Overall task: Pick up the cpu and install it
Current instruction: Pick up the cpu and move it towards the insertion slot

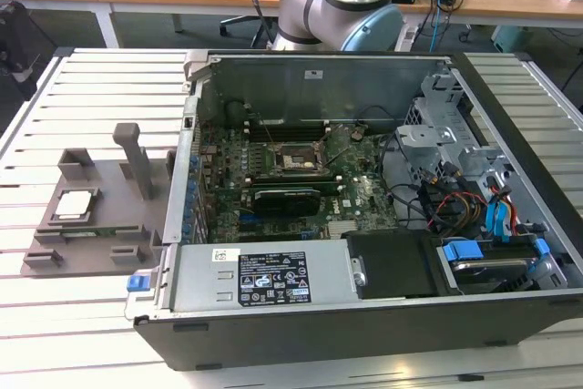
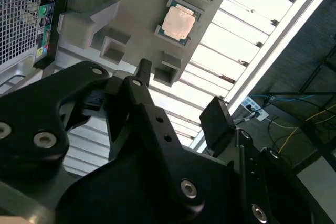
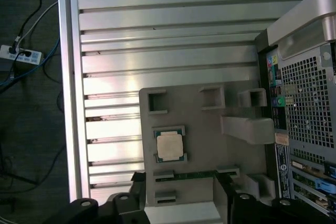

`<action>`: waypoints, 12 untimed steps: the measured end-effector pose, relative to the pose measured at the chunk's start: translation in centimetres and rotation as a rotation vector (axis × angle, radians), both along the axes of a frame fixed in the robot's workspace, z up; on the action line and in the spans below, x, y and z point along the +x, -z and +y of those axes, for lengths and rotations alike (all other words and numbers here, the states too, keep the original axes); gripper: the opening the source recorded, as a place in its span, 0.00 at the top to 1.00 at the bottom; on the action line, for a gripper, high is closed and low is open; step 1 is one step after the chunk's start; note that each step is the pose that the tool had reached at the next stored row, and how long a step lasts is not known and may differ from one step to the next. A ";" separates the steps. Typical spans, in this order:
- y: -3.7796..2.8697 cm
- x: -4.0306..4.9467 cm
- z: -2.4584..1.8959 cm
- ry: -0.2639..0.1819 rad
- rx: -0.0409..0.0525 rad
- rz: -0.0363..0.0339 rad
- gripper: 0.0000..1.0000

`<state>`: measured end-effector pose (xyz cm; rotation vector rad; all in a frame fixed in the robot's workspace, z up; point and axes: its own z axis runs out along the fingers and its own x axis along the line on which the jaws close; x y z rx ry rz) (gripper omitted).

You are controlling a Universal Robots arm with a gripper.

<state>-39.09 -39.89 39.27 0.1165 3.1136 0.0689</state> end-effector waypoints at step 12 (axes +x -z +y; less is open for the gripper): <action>0.01 -0.01 0.00 -0.012 -0.0442 0.0001 0.22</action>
